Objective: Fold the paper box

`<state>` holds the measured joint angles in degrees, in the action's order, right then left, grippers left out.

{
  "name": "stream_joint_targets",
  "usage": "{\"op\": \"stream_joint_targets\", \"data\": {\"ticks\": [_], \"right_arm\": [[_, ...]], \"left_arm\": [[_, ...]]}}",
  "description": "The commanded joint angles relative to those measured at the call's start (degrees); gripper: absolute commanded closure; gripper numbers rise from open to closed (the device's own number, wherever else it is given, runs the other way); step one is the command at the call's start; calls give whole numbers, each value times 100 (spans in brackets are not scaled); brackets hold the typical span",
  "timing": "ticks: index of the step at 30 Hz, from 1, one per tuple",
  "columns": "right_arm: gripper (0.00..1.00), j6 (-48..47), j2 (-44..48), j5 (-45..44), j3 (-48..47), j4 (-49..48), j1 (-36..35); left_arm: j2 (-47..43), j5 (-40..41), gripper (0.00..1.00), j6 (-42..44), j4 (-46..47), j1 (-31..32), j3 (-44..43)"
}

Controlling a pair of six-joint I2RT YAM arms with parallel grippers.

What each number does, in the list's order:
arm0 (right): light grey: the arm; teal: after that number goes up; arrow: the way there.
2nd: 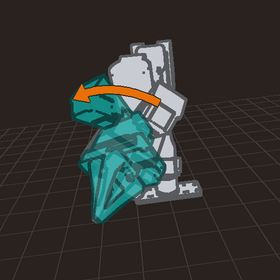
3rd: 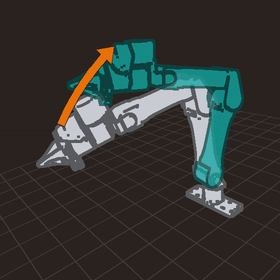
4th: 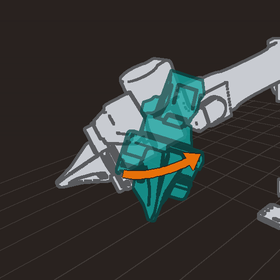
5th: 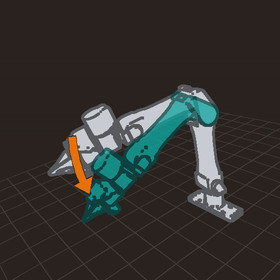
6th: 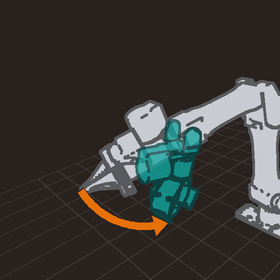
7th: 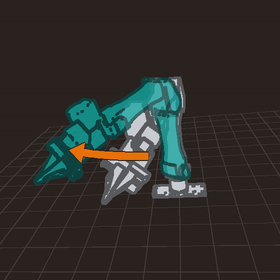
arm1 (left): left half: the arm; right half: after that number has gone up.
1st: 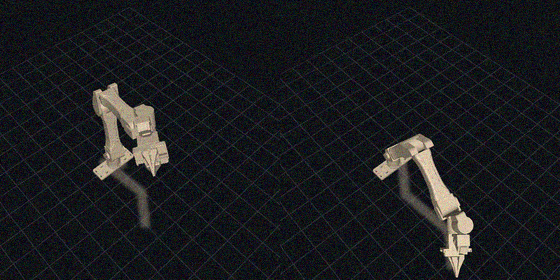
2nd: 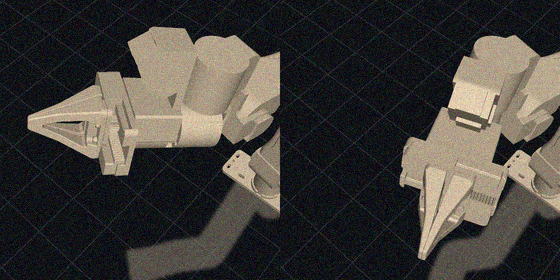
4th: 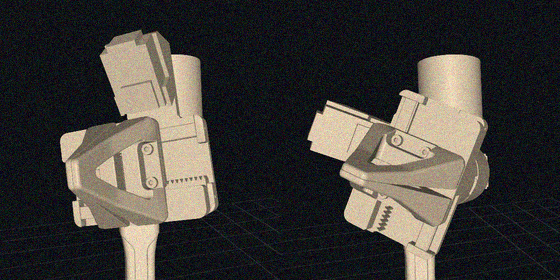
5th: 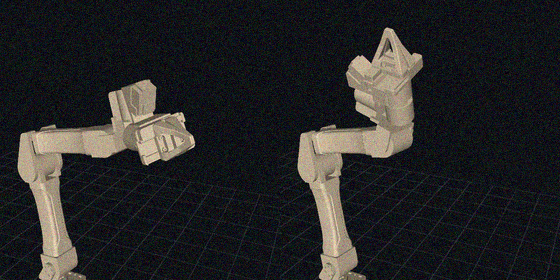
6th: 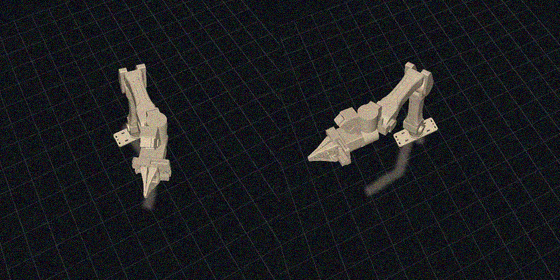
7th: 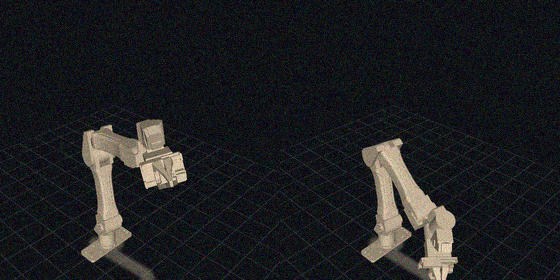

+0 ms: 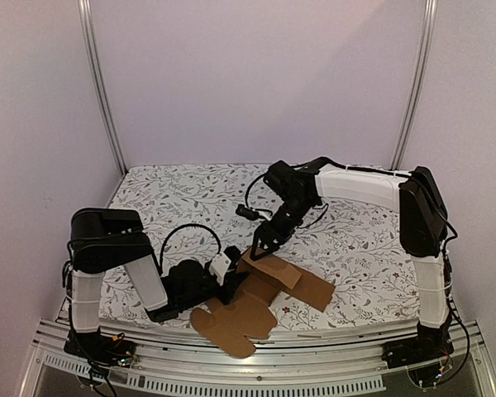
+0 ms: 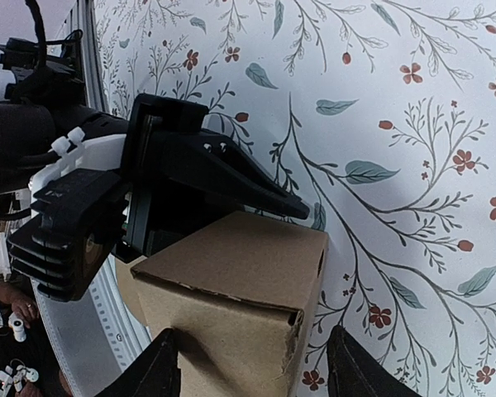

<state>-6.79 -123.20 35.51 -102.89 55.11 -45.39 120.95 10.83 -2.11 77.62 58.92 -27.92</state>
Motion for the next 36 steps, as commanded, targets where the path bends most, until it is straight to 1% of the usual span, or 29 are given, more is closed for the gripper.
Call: {"op": "stream_joint_targets", "data": {"ticks": [1, 5, 10, 13, 20, 23, 25, 27, 30, 31, 33, 36], "right_arm": [[42, 26, -290, -474, -31, 239, -120], [42, 100, -286, -729, -65, 241, -221], [40, 166, -204, -1186, -91, 265, -446], [39, 214, -162, -1364, -98, 263, -570], [39, 422, -329, -2016, -284, 368, -822], [39, 411, -375, -2323, -361, 430, -997], [38, 413, -395, -2477, -418, 464, -1093], [37, 424, -407, -2468, -449, 481, -1149], [37, 448, -427, -2496, -486, 489, -1179], [37, 450, -452, -2419, -513, 506, -1181], [37, 475, -512, -2294, -567, 528, -1177], [37, 469, -538, -2039, -608, 553, -1164]], "left_arm": [[-353, 96, 71, -34, 763, 82, 223], [-536, 184, 64, 117, 555, 169, 165], [-1195, 317, 63, 76, -337, 225, 185], [-1617, 289, 64, -36, -1117, 257, 242], [-2082, 429, 69, -164, -2261, 386, 324], [-2133, 509, 73, -168, -2397, 459, 344], [-2214, 679, 73, -178, -2644, 534, 319], [-2370, 791, 70, -242, -2750, 630, 440], [-2698, 914, 67, -329, -2629, 762, 808], [-2788, 905, 68, -326, -2663, 770, 870], [-2887, 954, 75, -273, -2875, 771, 858], [-2845, 915, 80, -220, -3153, 771, 744]]}}
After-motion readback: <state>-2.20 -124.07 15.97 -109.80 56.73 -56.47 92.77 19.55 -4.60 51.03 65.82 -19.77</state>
